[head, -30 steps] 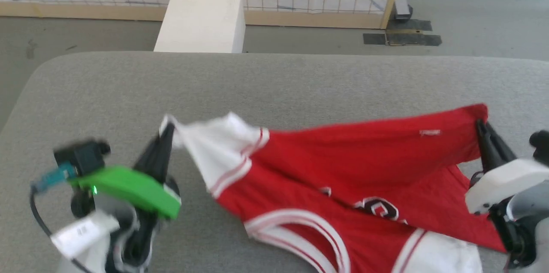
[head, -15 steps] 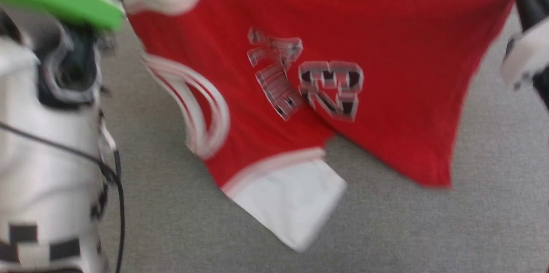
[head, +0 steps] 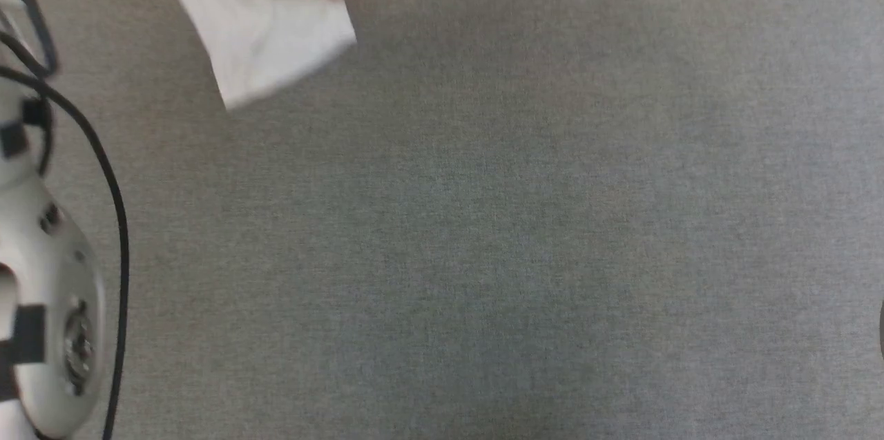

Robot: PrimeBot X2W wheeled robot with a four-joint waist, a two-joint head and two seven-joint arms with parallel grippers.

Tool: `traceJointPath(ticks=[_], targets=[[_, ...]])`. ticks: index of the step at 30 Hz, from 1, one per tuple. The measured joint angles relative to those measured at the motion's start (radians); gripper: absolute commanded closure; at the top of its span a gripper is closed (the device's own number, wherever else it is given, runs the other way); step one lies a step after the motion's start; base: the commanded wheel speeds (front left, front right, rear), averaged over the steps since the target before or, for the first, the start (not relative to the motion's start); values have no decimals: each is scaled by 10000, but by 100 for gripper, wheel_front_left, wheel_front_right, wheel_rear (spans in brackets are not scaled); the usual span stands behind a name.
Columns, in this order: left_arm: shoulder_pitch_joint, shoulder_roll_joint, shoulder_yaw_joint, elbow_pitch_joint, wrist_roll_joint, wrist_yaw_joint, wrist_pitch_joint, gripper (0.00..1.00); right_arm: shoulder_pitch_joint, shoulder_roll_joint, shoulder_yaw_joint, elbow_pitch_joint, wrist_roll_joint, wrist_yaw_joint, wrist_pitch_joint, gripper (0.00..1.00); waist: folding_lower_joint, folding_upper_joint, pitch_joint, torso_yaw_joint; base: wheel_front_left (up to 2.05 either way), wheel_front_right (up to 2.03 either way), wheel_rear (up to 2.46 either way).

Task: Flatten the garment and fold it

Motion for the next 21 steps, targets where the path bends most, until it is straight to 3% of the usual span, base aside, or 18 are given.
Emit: traceJointPath(ticks=[8, 16, 21], targets=[[-16, 211, -196, 700, 111, -834, -802, 100, -179, 334, -107, 957, -299, 0, -1289, 100, 0, 0, 216, 48, 0, 0, 0], [3857, 570, -1164, 1427, 282, -1106, -380, 100, 2357, 343, 316, 1839, 581, 0, -1733, 100, 0, 0, -499, 287, 0, 0, 0], [6606, 715, -1680, 1239, -104, -1168, 767, 100, 4325, 364, 435, 1866, 1442, 0, -1622, 100, -1, 0, -1127, 416, 0, 0, 0]])
